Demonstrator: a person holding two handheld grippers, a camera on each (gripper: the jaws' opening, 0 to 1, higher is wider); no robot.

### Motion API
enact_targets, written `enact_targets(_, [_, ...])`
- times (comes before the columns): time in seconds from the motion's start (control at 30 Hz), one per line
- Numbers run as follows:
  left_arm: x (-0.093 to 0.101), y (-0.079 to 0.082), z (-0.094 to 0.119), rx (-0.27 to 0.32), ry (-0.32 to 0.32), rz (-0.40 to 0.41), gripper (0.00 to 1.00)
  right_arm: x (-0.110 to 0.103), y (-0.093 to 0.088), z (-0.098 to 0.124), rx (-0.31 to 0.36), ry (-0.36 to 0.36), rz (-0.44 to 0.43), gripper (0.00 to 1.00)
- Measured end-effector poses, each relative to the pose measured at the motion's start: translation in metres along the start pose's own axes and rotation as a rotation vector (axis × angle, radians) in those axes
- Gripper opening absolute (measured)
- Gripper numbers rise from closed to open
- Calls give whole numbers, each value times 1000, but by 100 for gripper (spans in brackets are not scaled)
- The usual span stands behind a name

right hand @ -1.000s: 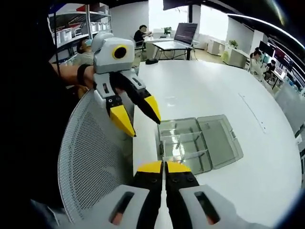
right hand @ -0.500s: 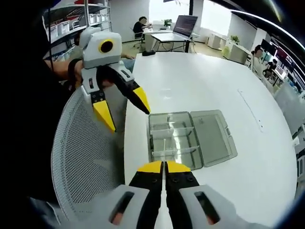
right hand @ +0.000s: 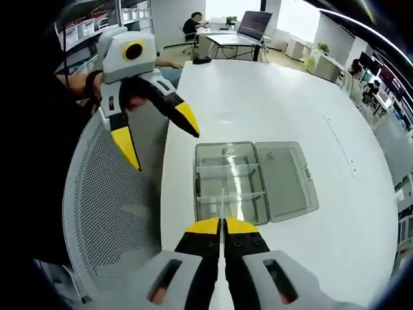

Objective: Insert the divider into the dual guide fixture by aligning both edges with the guide slots and pushing it downward to the bottom, including one-sided entry, uneven engagement, binding, and posture correction.

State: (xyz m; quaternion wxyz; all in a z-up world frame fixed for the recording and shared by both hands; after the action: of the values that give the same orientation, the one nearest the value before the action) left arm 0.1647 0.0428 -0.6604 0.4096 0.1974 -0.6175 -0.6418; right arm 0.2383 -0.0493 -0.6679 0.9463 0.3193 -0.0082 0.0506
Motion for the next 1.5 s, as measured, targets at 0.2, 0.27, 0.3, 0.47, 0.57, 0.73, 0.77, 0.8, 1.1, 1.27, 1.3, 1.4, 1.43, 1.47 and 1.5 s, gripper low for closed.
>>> enact_targets(0.2, [0, -2, 0, -7, -1, -12, 58, 3, 1, -4, -8, 9, 6, 0])
enact_targets(0.27, [-1, -2, 0, -5, 5, -23, 59, 5, 0, -6, -17, 1, 15, 0])
enact_targets(0.3, [-1, -1, 0, -1, 3, -25, 59, 6, -1, -7, -23, 2, 20, 0])
enact_targets(0.47, [-3, 0, 1, -8, 12, -41, 61, 9, -5, -10, -55, 5, 30, 0])
enact_targets(0.57, [-3, 4, 1, 10, 5, -52, 63, 11, -4, -11, -52, 9, 25, 0])
enact_targets(0.73, [-3, 3, 0, -9, 3, -71, 71, 11, -2, -14, -61, 19, 40, 0])
enact_targets(0.77, [-3, 3, 0, -12, 4, -72, 72, 11, -1, -14, -61, 19, 41, 0])
enact_targets(0.8, [-3, 3, 1, -15, 4, -74, 72, 12, -1, -15, -62, 17, 43, 0])
enact_targets(1.1, [0, 0, 2, -37, 2, -75, 73, 13, -3, -22, -94, 30, 67, 0])
enact_targets(1.27, [1, -1, 2, -52, -3, -86, 73, 13, -5, -24, -114, 35, 84, 0])
enact_targets(1.3, [1, -1, 2, -50, -3, -79, 73, 13, -5, -24, -116, 39, 89, 0])
enact_targets(1.4, [0, -1, 2, -45, 2, -74, 74, 15, -6, -26, -126, 38, 100, 0])
enact_targets(1.43, [-1, -1, 2, -49, 4, -74, 74, 16, -6, -27, -127, 39, 99, 0])
enact_targets(1.47, [-1, -2, 2, -56, 6, -79, 74, 16, -6, -27, -129, 41, 99, 0])
enact_targets(1.5, [-2, -3, 3, -59, 7, -82, 74, 16, -6, -28, -131, 43, 101, 0])
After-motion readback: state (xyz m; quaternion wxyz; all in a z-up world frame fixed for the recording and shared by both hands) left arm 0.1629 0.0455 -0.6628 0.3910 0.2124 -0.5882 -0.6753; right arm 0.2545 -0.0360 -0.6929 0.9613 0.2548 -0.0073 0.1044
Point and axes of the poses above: the point that each gripper's makers call its tool centre point, and the gripper's own axes: z roughly backward along the fingers, x roughly to its right, y roughly out of its top, the point moved 3 cm from there along z, roughly backward along the fingers, and after that the axes turned 8 degrees about x, right-handed, at the moved point
